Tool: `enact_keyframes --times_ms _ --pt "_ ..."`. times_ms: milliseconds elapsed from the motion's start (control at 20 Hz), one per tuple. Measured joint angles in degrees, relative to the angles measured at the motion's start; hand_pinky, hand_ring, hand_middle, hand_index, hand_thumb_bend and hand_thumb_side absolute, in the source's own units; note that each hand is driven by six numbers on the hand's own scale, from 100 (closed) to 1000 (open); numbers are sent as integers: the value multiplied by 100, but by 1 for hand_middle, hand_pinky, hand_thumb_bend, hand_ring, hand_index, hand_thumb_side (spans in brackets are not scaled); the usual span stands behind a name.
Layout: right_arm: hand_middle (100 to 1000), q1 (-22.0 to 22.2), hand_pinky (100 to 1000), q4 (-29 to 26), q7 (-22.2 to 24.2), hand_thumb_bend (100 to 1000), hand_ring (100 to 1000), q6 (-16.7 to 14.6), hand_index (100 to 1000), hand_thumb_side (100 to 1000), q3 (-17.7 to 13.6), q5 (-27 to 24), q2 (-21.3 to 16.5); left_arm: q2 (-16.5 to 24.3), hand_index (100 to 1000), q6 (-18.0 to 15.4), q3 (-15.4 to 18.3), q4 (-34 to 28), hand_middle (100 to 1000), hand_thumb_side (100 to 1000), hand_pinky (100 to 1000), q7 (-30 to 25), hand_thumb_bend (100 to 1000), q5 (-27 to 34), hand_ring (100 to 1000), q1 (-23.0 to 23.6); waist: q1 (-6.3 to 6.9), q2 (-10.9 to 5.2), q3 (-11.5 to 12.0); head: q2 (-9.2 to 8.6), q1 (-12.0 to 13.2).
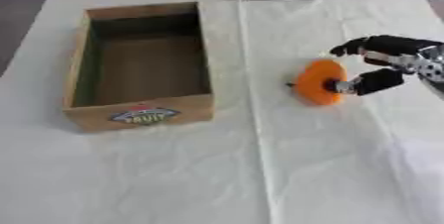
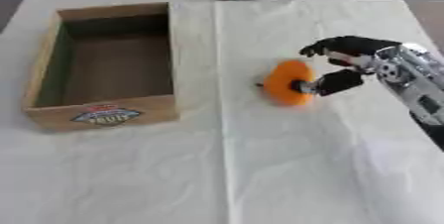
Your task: Pick up objects on the table and place them in the box.
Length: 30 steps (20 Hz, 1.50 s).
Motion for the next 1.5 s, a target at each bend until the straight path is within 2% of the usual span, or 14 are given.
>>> enact_keyframes --times_ms 100,250,500,700,750,800,850,900,1200,1500 --pt "741 0 922 9 -50 159 900 -52 888 642 -2 -66 26 -1 668 3 0 0 615 946 377 -3 100 0 582 -3 -7 2 0 1 15" --pt "722 6 926 9 -73 100 898 -83 883 600 -3 -239 46 -23 668 16 0 0 616 947 377 -17 100 -1 582 -11 -30 8 0 3 40" --pt "653 5 922 6 147 100 880 -105 829 512 -17 -629 47 -42 667 40 0 0 616 946 377 -47 100 -15 582 -12 -43 13 0 6 53" --pt "600 6 904 -96 171 100 848 -76 772 362 -50 -823 47 -43 667 45 0 0 616 947 376 -63 100 -19 582 -12 -50 13 -5 7 93" --pt "563 9 893 -140 150 100 826 -59 737 284 -56 -859 47 -43 667 49 0 0 616 947 376 -67 100 -19 582 -12 -53 13 -6 7 96" --pt "553 12 890 -189 118 100 821 -33 728 269 -65 -897 47 -43 667 53 0 0 616 947 376 -73 100 -19 582 -12 -56 13 -8 7 97" --pt "516 17 880 -239 80 100 802 -5 695 180 -71 -932 47 -43 667 58 0 0 616 946 376 -78 100 -20 582 -12 -57 13 -10 7 98" --pt "505 31 874 -285 36 100 795 26 685 153 -71 -964 47 -43 667 64 1 0 616 945 377 -84 100 -21 582 -12 -57 13 -10 7 98" --pt "428 78 821 -551 -313 100 732 197 605 143 -73 -1026 47 -44 667 73 1 0 616 939 377 -99 100 -25 583 -12 -57 13 -15 7 97" --pt "355 111 774 -773 -690 100 663 415 515 183 -66 -1052 47 -45 667 77 2 0 617 938 376 -121 100 -25 583 -12 -48 10 -23 7 96"
